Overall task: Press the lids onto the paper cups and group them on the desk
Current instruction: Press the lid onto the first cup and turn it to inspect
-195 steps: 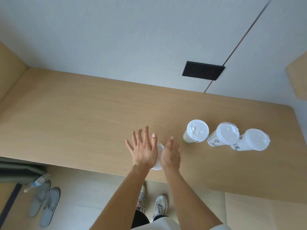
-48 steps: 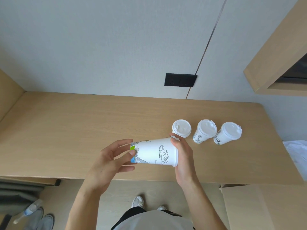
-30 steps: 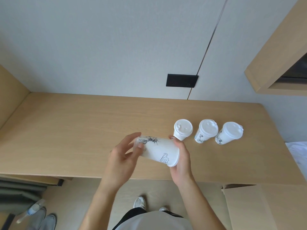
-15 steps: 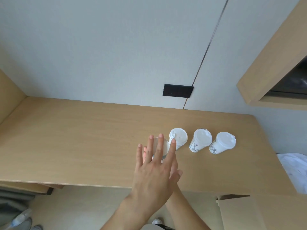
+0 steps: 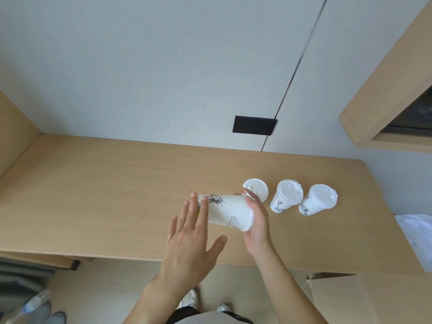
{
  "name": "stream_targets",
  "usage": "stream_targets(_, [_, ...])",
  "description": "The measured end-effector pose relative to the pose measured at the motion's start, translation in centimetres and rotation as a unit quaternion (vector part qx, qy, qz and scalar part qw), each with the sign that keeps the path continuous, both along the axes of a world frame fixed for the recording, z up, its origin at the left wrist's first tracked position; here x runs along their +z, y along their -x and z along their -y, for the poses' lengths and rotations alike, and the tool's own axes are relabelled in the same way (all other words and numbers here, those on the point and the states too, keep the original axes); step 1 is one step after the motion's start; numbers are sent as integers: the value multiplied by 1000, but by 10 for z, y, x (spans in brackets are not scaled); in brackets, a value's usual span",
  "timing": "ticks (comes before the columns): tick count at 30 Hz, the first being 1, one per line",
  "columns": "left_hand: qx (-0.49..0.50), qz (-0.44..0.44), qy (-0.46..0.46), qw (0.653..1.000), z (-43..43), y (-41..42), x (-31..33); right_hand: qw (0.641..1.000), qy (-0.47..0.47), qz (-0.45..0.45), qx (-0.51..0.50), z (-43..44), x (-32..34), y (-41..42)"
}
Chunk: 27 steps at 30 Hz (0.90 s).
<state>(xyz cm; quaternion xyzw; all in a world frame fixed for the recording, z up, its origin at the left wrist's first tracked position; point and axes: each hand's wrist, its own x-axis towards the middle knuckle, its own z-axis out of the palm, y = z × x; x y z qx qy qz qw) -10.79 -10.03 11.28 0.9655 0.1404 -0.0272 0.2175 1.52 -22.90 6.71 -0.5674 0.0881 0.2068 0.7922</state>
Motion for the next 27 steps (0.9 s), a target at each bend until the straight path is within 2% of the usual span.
stream_targets(2, [0,-8,1,1000,-5,-1,-9,988,116,104,18,1,11,-7])
stream_targets(5, [-18,-11,58,998,-10,-8,-22,950,218,213,70,-10,19,-11])
stream_targets(9, [-34,38,224,973,-21,-17,-39,883,333,312,111,-31,23,-19])
stream_targets(12, [-23,36,259,965,-34,-19,-52,846,380,347,141,-46,20,-24])
stream_targets(18, [-49,-26,207,977,-60,-36,-82,789,451,358,215,-83,0,-40])
stream_targets(23, [24,-151,148,977,-86,-63,-103,745,494,379,239,-124,-15,-53])
stream_targets(27, [24,-220,33,975,-105,-79,-120,716,520,391,254,-152,-28,-62])
